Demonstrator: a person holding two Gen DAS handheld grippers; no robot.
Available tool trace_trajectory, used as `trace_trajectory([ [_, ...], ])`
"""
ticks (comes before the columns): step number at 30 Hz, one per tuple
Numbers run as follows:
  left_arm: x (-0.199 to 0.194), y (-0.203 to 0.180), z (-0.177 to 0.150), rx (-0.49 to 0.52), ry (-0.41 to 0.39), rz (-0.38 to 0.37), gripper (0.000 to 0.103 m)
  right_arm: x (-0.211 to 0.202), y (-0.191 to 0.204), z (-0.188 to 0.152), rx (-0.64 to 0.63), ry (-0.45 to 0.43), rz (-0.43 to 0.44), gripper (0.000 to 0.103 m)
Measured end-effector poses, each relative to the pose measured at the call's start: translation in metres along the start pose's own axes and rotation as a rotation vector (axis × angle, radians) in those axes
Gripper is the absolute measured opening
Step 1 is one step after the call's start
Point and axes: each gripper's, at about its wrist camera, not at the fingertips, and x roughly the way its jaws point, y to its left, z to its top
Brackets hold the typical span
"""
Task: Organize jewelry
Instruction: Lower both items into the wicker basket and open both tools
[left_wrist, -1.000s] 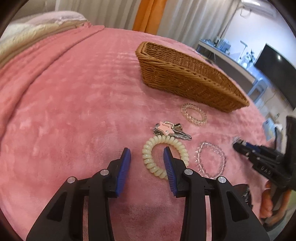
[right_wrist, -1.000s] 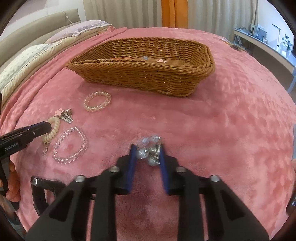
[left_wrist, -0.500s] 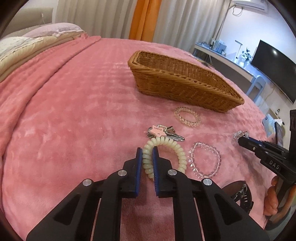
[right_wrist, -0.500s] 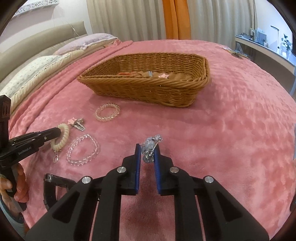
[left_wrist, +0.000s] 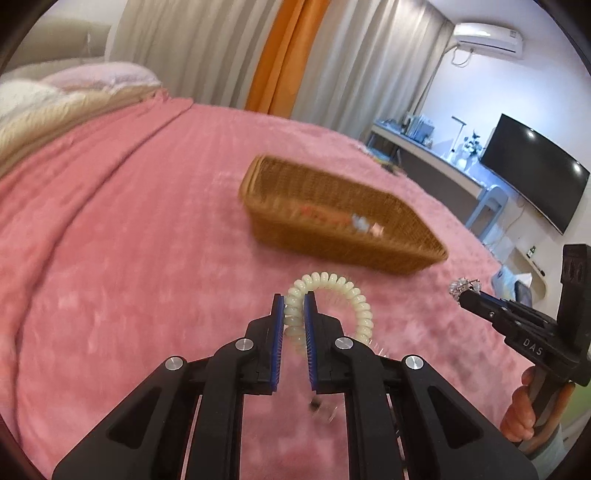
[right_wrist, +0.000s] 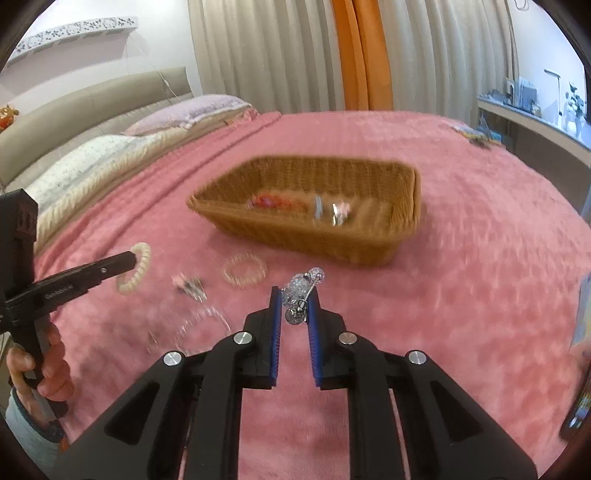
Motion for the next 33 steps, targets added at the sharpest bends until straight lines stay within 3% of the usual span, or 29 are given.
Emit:
trace_trajectory([
  [9, 0.017, -0.040, 0.085, 0.096, -0.085, -0.003, 0.009, 0.012, 0.001, 0.082, -0.047, -0.078, -0.036, 0.007],
  [15, 0.072, -0.040, 0.118, 0.082, -0.058, -0.008, 0.009, 0.060, -0.018, 0.111, -0.011, -0.059, -0.035, 0.002],
  [22, 0.122, -0.032, 0.120, 0.077, 0.014, 0.017, 0.009, 0.100, -0.040, 0.114, 0.038, -0.009, -0.028, 0.002],
  [31, 0.153, -0.031, 0.105, 0.098, 0.150, 0.059, 0.011, 0.125, -0.044, 0.095, 0.061, 0.070, -0.033, 0.002],
  [32, 0.150, -0.029, 0.105, 0.092, 0.149, 0.050, 0.012, 0.124, -0.043, 0.095, 0.061, 0.071, -0.031, 0.003],
  [33, 0.146, -0.029, 0.104, 0.089, 0.145, 0.047, 0.021, 0.120, -0.042, 0.095, 0.062, 0.073, -0.022, 0.003],
])
